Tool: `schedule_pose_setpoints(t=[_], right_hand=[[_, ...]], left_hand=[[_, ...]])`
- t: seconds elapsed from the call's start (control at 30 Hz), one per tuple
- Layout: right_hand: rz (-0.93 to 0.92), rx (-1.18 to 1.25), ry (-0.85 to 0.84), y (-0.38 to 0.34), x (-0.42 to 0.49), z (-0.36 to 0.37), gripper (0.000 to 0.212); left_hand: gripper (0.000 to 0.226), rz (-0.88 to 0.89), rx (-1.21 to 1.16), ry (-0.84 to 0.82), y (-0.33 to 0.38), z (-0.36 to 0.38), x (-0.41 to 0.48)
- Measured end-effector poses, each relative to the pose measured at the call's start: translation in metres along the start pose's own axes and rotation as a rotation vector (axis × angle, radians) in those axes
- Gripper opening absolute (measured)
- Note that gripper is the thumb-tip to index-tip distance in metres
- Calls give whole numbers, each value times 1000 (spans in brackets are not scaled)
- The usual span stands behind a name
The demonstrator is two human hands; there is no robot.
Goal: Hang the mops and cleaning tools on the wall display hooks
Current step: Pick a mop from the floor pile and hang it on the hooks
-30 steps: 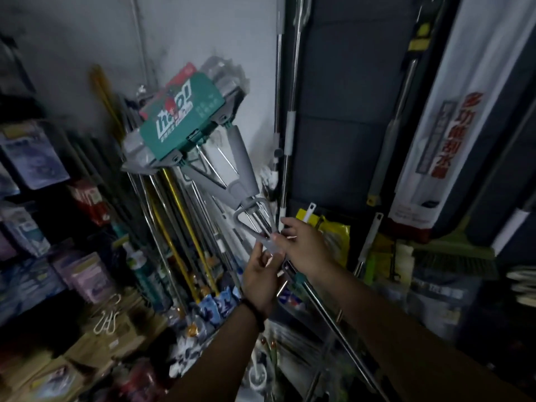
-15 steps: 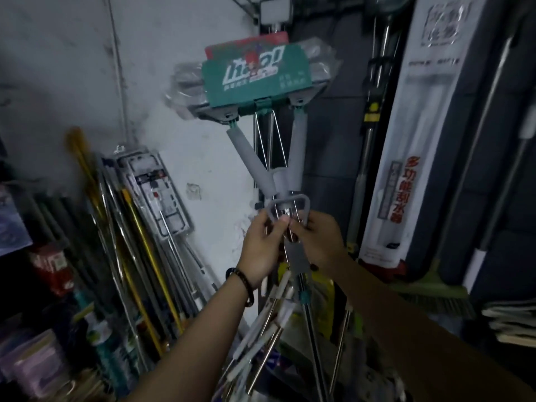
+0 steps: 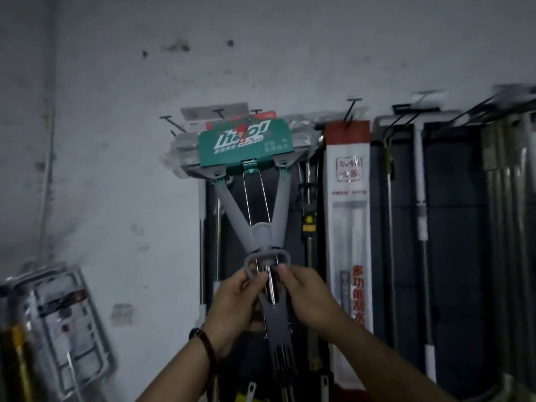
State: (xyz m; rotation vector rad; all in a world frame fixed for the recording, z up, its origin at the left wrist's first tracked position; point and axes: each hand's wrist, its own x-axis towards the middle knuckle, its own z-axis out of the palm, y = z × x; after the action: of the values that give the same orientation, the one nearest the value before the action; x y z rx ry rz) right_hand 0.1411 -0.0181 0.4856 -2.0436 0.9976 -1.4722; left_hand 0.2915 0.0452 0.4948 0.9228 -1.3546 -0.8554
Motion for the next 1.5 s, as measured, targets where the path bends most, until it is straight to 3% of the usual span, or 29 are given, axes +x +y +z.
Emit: schedule_pose_setpoints(t=[0.27,0.5,0.7,0.87,1.13,1.5], right_hand=[[-105,9,172,-32,60,-49,55],[-71,84,202,-31,150,-92,51],[-54,122,214,-20,225,-116,75],[28,170,193,4,263,-118,60],[124,124,166,54,288,-117,58],[189,-149,185,83,310,-111,49]], left_hand=[[28,188,41,-29,57,33,61],[29,252,106,-19,96,62,147],[32,219,108,-43,111,80,222],[33,200,125,-24,100,91,263],[35,121,170,-18,56,103,315],[33,73,179,30,17,109,356]])
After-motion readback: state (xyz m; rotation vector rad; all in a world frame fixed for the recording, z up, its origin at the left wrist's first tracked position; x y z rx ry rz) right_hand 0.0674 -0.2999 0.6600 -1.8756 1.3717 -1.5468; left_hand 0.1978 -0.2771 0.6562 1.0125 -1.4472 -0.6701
